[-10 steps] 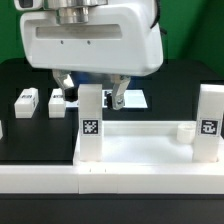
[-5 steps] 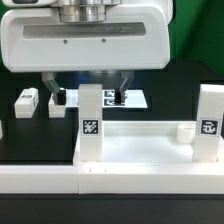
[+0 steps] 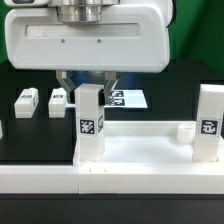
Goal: Assemble desk
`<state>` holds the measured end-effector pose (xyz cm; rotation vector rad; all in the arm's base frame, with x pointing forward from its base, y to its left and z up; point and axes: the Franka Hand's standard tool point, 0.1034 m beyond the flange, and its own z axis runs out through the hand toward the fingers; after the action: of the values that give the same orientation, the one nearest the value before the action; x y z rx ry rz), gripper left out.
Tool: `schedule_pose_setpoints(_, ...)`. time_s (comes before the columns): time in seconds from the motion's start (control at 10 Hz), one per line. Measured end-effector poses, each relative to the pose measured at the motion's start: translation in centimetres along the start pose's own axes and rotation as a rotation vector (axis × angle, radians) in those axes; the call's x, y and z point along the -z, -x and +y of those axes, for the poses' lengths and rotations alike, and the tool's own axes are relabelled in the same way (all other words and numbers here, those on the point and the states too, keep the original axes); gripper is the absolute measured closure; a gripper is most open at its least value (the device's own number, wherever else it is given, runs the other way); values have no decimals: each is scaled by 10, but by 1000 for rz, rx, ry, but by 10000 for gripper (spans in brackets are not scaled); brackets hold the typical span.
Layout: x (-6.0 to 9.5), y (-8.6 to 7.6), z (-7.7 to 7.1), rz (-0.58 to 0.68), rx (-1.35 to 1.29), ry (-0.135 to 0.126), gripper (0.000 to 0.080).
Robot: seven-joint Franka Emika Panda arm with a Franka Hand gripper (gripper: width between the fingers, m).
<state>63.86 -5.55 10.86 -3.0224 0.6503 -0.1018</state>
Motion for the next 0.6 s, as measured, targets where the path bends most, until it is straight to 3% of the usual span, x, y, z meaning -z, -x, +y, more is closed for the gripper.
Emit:
schedule_pose_setpoints(0.5, 0, 0, 0, -39, -842, -6, 511)
schedule_pose_setpoints(0.6, 0, -1, 1, -55, -1033, -25, 509)
